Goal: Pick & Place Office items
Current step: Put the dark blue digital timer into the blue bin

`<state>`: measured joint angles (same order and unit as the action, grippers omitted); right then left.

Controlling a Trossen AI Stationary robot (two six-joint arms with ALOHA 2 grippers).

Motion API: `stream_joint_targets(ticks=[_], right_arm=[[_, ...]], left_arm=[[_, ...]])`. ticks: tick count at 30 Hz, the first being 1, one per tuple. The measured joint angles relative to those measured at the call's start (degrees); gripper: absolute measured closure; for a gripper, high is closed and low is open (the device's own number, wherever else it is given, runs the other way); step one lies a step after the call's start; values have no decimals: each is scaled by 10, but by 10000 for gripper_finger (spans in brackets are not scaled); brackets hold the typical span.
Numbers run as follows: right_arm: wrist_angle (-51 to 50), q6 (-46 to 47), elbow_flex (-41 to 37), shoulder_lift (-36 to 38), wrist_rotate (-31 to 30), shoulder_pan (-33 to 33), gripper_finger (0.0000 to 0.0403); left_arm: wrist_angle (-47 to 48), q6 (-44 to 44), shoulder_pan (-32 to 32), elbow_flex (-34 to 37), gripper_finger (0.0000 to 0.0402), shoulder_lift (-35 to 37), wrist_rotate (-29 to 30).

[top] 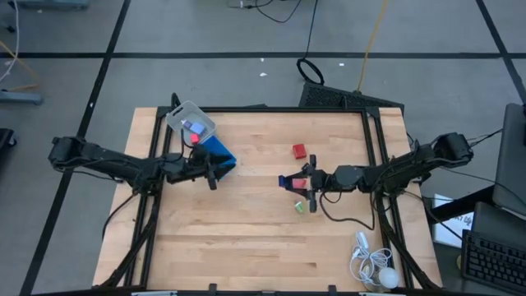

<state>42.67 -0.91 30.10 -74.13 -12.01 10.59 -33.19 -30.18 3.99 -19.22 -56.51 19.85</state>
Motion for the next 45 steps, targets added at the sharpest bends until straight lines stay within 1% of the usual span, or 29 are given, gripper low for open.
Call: stream_joint_targets(ticks=[8, 11, 13, 18, 21, 25, 30, 35, 40, 45], right_arm=[[-19, -13, 34, -28, -1, 0, 245], [-29, -13, 46, -39, -6, 0, 245], [-44, -14, 53, -44, -20, 2, 245], [-65, -19, 65, -48, -45, 6, 245], [-74, -19, 68, -48, -53, 9, 245], [-77, -33, 69, -48, -88, 18, 245], [-88, -66, 69, -48, -149, 30, 245], [-105, -90, 79, -48, -181, 40, 245], [-153, -85, 102, -48, -182, 44, 245], [-152, -87, 106, -55, -183, 45, 245]], left_arm=[[-91, -19, -15, -1, 188, -53, -51], [-94, -19, -17, -15, 188, -67, -67], [-94, -21, -17, -30, 188, -80, -81], [-89, -43, -17, -60, 188, -122, -128], [-89, -49, -17, -78, 188, -145, -129], [-89, -49, -17, -101, 188, -179, -138], [-85, -49, -17, -131, 188, -225, -141], [-85, -48, -17, -166, 188, -267, -141], [-87, -48, -17, -193, 188, -291, -141], [-86, -57, -16, -203, 188, -297, -163]])
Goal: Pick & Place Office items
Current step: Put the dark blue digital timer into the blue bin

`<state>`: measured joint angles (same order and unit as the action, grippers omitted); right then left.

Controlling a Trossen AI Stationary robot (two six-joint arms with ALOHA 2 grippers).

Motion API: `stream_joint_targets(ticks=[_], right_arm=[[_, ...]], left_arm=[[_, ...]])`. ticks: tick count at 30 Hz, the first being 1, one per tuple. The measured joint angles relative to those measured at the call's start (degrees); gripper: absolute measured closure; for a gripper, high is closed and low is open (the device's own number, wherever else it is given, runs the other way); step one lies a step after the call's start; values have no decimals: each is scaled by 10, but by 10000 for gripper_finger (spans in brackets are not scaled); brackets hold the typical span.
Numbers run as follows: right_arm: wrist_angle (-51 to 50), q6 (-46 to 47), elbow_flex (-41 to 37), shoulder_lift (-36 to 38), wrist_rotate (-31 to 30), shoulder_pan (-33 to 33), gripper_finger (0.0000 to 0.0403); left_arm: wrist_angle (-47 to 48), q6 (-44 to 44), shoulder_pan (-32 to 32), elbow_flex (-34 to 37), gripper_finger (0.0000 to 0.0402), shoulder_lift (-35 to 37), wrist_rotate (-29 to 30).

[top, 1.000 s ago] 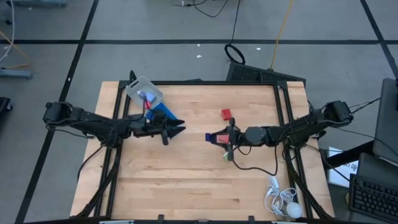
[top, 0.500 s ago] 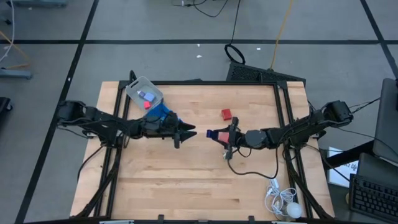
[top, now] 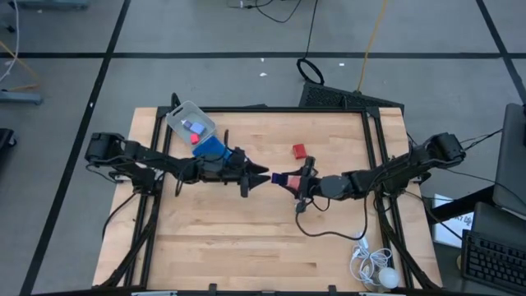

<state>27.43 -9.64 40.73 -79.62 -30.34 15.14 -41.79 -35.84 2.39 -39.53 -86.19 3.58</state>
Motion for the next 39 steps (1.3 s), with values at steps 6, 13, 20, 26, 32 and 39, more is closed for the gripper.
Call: stream_joint_targets(ticks=[6, 13, 20, 26, 32, 39], right_arm=[[4, -4, 0, -12, -15, 0, 245], [-12, -20, 28, -45, -27, -1, 245], [-43, -31, 71, -88, -26, -1, 245], [-43, -51, 72, -78, -86, 9, 245], [-23, -101, 73, -78, -151, 22, 245], [-21, -105, 73, -78, -148, 23, 245]], left_arm=[[1, -14, 4, -1, 188, 0, -6], [-3, -29, 7, -3, 188, -12, 20], [-2, -29, 7, -24, 188, -36, 18], [3, -29, 6, -27, 188, -37, 14], [11, -29, 6, -27, 188, -37, 10], [11, -30, 0, -26, 188, -37, 23]])
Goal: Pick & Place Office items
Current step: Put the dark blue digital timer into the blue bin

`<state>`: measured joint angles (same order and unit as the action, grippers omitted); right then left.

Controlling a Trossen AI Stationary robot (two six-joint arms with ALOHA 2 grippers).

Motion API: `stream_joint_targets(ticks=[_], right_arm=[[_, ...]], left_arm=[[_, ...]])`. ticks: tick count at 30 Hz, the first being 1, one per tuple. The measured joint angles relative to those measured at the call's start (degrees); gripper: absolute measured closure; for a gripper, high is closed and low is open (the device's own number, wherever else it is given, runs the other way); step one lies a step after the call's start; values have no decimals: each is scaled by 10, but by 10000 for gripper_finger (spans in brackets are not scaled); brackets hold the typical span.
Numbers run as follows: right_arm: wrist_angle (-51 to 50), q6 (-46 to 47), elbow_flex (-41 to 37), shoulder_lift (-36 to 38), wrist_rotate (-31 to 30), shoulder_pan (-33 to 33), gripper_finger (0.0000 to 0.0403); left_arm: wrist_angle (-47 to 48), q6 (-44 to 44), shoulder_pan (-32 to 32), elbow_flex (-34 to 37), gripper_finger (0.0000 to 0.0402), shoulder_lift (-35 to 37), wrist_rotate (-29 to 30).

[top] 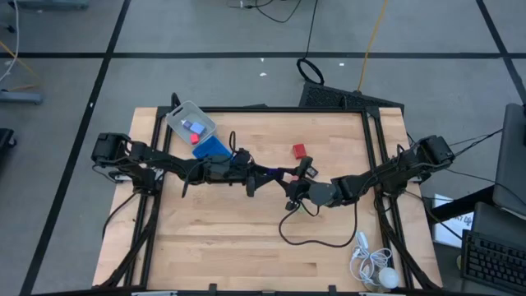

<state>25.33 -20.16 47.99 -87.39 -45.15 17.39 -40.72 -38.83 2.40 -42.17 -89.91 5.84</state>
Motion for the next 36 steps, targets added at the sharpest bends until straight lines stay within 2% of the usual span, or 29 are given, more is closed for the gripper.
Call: stream_joint_targets(ticks=[8, 17, 21, 30, 36], right_arm=[[-1, 0, 0, 0, 2, 0, 245], [-4, -3, 0, 0, -1, 0, 245], [-7, -7, -1, 0, -7, 0, 245], [-3, 19, -1, 0, -5, 0, 243], [5, 93, -1, 0, 5, 0, 210]], left_arm=[[2, -5, -1, 0, 198, 0, -4], [2, 6, -5, 0, 286, 0, -4], [4, 22, -5, 1, 311, 0, 0], [2, 93, -5, 1, 319, 0, 21], [-1, 124, -5, 2, 328, 0, 34]])
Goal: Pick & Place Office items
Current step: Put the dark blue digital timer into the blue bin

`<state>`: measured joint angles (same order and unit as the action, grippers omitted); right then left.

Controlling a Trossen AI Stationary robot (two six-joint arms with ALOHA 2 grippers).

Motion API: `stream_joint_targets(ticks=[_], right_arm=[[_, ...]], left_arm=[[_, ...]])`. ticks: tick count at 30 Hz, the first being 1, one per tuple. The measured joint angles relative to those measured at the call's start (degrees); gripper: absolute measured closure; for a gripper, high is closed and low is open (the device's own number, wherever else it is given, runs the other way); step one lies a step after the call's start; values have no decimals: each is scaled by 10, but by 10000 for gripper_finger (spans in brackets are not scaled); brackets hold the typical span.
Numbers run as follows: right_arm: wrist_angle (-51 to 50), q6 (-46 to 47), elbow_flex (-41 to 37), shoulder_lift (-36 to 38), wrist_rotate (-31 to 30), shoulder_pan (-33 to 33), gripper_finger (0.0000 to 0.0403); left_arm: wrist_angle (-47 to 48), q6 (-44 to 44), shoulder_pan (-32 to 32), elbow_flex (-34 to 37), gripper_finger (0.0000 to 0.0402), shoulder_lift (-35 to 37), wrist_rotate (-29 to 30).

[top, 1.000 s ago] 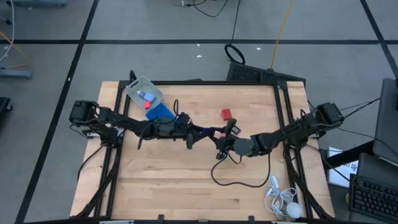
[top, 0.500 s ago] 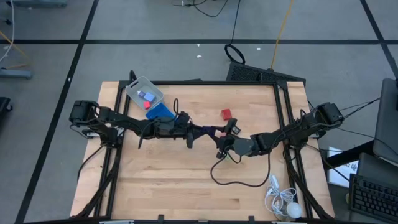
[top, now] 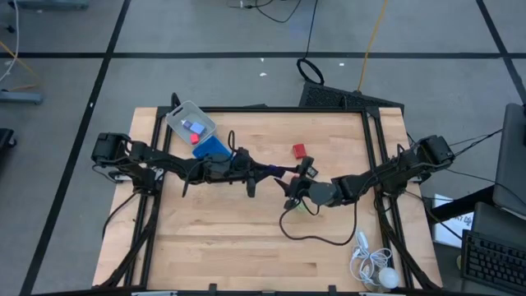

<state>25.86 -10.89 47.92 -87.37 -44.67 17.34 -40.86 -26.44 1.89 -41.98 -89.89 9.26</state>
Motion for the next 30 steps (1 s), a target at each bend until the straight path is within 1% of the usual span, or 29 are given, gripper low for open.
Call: stream_joint_targets(ticks=[3, 7, 12, 14, 16, 19, 25, 30], right_arm=[[-1, 1, 0, 2, 2, 0, 184], [-15, 19, 0, 32, 8, 5, 154], [-88, 56, -1, 97, 0, 20, 130], [-108, 73, -9, 123, -1, 27, 127], [-105, 85, -23, 146, 0, 31, 127], [-96, 94, -51, 175, -1, 34, 132], [-31, 94, -108, 211, -3, 34, 139], [29, 79, -136, 219, -3, 34, 141]], left_arm=[[-1, 11, 0, 0, 337, 0, 2], [-3, 26, 0, -1, 338, 0, 2], [14, 34, -6, -1, 336, 2, -6], [50, 35, -12, -1, 338, 16, -15], [85, 36, -20, -1, 338, 35, -18], [166, 38, -28, -1, 338, 76, -10], [328, 43, -13, 0, 338, 168, 79], [409, 34, -6, 27, 338, 234, 116]])
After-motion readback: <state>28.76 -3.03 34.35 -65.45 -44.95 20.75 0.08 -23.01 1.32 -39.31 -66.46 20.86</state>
